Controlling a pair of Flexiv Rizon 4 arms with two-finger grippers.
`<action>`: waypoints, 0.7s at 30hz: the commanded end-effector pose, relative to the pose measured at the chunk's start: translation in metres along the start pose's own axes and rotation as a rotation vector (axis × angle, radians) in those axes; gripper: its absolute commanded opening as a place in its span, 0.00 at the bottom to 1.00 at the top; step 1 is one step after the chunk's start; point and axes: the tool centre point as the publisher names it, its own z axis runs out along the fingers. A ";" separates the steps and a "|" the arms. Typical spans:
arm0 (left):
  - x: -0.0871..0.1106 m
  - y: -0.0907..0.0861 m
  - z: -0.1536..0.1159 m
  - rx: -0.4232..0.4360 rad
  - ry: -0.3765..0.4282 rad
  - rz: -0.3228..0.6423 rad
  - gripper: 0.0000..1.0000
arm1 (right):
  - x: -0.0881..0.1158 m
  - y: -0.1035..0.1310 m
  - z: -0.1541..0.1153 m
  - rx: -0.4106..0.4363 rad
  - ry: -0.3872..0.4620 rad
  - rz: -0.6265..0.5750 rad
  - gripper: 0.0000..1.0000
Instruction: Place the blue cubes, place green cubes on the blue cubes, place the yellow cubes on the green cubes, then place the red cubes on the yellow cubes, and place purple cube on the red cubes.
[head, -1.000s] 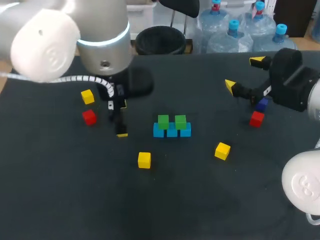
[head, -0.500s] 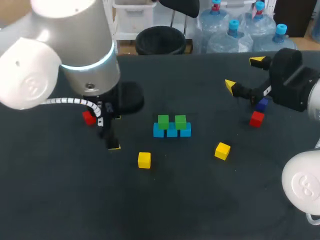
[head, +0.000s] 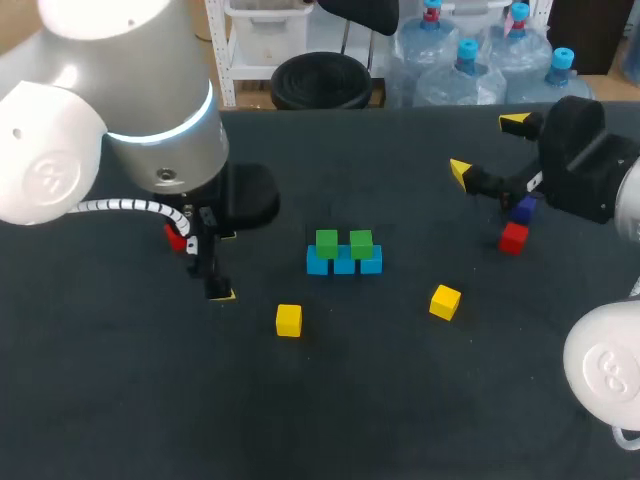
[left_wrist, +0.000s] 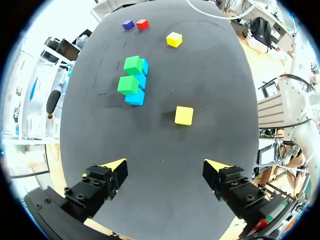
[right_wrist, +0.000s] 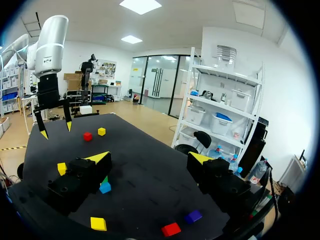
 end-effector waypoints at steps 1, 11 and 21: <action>0.001 0.000 0.000 0.000 -0.003 0.001 1.00 | -0.033 -0.009 -0.017 -0.001 0.005 -0.074 1.00; 0.001 0.000 0.000 0.000 -0.003 0.001 1.00 | -0.105 0.018 -0.022 -0.167 0.206 -0.292 1.00; 0.001 0.000 0.000 0.000 -0.003 0.001 1.00 | -0.068 0.064 -0.004 -0.438 0.543 -0.305 1.00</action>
